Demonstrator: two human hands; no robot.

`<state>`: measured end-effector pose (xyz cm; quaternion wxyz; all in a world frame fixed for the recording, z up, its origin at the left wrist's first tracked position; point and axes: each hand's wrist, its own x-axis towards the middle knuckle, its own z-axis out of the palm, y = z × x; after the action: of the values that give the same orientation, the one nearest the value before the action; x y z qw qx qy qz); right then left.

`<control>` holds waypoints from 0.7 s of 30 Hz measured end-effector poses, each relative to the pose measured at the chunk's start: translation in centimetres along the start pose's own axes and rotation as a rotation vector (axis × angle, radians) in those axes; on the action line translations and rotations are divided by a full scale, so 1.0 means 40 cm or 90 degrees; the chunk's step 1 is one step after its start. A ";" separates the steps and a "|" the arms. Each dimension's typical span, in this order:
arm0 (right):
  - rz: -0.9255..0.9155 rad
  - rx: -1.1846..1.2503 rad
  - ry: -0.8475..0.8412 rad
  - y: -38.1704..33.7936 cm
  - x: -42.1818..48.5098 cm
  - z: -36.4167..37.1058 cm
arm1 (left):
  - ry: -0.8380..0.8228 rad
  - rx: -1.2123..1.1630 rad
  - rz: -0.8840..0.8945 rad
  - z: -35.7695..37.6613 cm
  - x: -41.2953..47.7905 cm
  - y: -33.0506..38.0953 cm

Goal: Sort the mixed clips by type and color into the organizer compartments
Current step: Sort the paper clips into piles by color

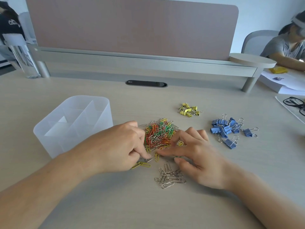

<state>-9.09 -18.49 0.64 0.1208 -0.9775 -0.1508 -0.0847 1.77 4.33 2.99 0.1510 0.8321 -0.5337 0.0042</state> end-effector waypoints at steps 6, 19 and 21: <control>-0.011 0.011 0.015 0.006 -0.004 -0.004 | -0.011 0.018 0.007 0.009 0.002 -0.006; -0.004 0.042 0.066 0.004 -0.004 -0.008 | 0.042 0.021 -0.009 0.008 0.006 -0.013; 0.006 0.032 0.053 0.010 -0.003 -0.001 | 0.028 0.011 0.018 0.005 0.003 -0.006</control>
<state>-9.06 -18.91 0.58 0.1521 -0.9704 -0.1432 -0.1210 2.01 4.26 2.77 0.1558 0.8252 -0.5421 0.0291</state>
